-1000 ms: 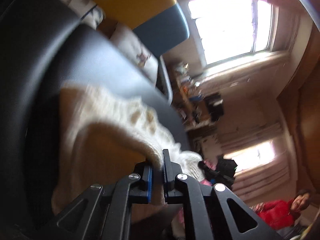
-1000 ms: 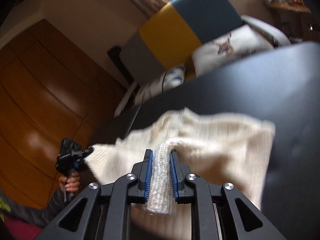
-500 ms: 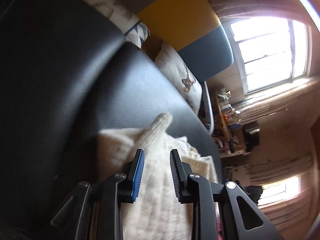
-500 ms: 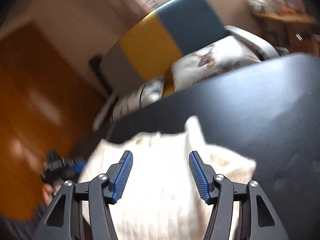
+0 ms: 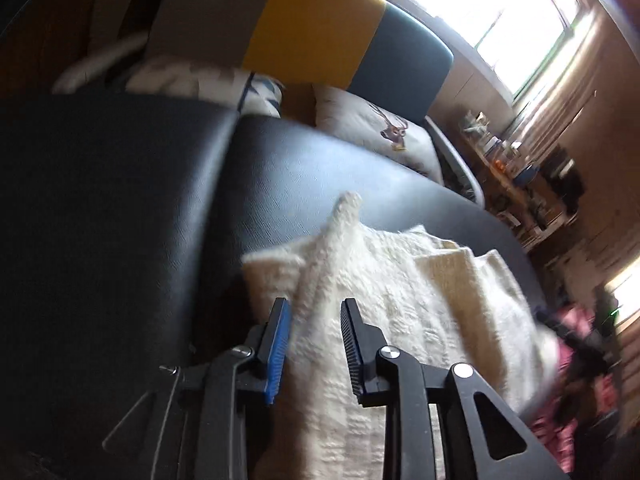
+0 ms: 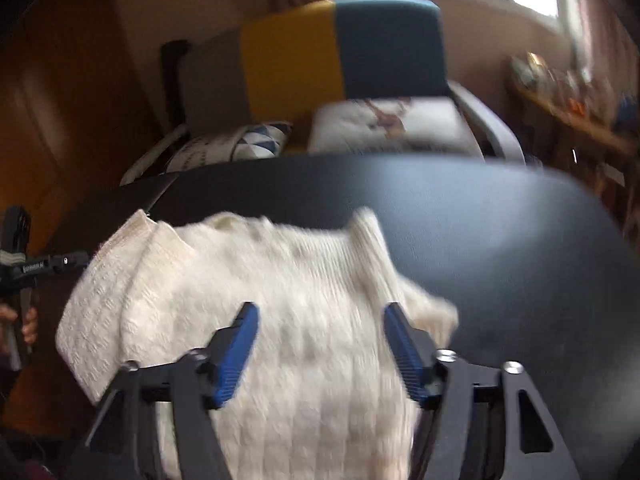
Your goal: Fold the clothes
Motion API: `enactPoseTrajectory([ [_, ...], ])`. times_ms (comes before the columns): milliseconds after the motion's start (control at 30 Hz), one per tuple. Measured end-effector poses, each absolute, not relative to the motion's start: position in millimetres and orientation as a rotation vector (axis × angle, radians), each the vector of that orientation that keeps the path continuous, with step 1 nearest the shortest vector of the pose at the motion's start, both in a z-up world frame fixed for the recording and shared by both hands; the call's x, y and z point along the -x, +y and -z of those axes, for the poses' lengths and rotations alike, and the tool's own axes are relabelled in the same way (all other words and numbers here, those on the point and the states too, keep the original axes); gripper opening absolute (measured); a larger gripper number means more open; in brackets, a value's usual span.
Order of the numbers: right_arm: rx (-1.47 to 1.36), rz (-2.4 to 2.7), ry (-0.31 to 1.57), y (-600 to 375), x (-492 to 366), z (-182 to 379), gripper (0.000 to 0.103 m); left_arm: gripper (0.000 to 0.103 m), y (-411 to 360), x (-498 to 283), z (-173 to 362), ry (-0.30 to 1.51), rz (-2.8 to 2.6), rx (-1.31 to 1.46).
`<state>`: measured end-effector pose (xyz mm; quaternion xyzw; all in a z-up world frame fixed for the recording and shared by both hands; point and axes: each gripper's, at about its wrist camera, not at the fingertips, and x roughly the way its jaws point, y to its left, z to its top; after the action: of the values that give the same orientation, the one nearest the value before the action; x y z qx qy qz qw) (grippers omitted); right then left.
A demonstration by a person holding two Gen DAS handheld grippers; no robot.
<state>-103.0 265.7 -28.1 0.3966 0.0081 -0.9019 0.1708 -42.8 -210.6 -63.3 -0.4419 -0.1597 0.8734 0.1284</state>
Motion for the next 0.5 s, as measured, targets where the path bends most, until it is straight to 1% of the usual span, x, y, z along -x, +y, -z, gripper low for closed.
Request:
enactPoseTrajectory([
  [133, -1.175, 2.523, 0.271, 232, 140, 37, 0.072, 0.032, -201, 48, 44, -0.279, -2.574, 1.221],
  [167, -1.207, 2.501, 0.358, 227, 148, 45, 0.071, 0.034, -198, 49, 39, -0.233, -2.581, 1.204],
  [233, -1.325, 2.467, 0.540, 220, 164, 69, 0.069, 0.034, -182, 58, 38, -0.086, -2.568, 1.210],
  [300, -1.388, 2.425, 0.574, 221, 171, 85, 0.051, 0.035, -166, 73, 54, 0.027, -2.509, 1.302],
  [333, -1.409, 2.410, 0.585, 221, 173, 91, 0.036, 0.035, -159, 81, 63, 0.081, -2.475, 1.350],
  [367, -1.400, 2.415, 0.576, 224, 169, 90, 0.027, 0.035, -153, 86, 73, 0.131, -2.465, 1.395],
  [400, -1.393, 2.420, 0.574, 226, 165, 89, 0.021, 0.035, -148, 90, 83, 0.181, -2.461, 1.440],
  [433, -1.389, 2.430, 0.591, 226, 163, 88, 0.009, 0.031, -147, 90, 87, 0.190, -2.474, 1.432],
  [467, -1.377, 2.442, 0.605, 228, 160, 85, 0.008, 0.017, -146, 88, 86, 0.195, -2.488, 1.414],
  [500, -1.355, 2.469, 0.602, 231, 159, 79, 0.007, 0.012, -149, 88, 83, 0.172, -2.502, 1.405],
])
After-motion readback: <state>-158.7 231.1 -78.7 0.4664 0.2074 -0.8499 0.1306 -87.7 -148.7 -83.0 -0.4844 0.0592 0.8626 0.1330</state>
